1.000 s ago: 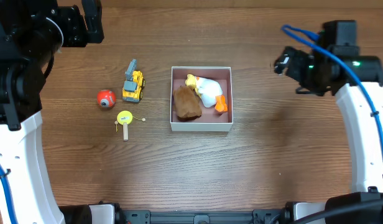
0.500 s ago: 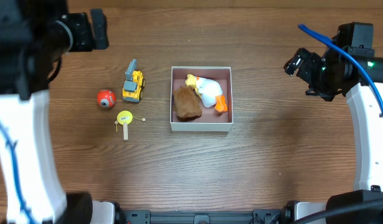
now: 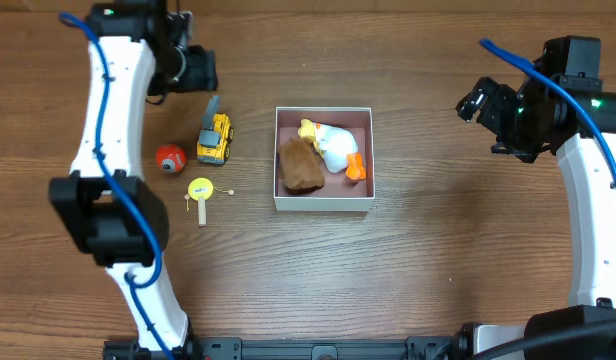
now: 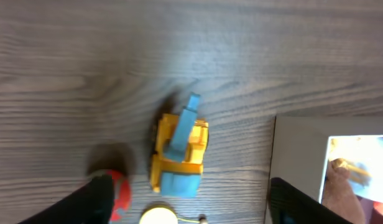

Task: Pack container
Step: 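Reach the left gripper to the yellow toy excavator and grasp it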

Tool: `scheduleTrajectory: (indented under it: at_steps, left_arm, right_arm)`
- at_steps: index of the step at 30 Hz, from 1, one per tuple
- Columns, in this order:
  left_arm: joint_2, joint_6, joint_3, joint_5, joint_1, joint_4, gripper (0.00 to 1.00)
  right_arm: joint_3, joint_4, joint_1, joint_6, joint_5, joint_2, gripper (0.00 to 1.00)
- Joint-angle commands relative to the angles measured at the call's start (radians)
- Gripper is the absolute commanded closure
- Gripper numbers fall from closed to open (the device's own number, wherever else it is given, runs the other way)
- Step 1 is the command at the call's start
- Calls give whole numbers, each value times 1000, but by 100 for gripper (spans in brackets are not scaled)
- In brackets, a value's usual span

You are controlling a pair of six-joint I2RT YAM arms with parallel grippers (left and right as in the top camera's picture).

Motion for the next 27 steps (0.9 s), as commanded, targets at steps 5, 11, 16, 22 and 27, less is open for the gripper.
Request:
scheduleTrajectory:
  at_steps: [5, 11, 16, 22, 27]
  left_arm:
    - [153, 0, 8, -113, -79, -24, 35]
    - [160, -3, 8, -171, -82, -48, 28]
    - [154, -3, 8, -214, -84, -92, 27]
    - [154, -76, 8, -217, -84, -150, 30]
    - [154, -119, 8, -235, -89, -204, 30]
  right_arm:
    - [14, 3, -1, 5, -1, -31, 0]
    - [14, 3, -1, 5, -1, -31, 0]
    - [14, 3, -1, 5, -1, -31, 0]
    - [14, 3, -1, 5, -1, -31, 0]
    - [14, 3, -1, 5, -1, -31, 0]
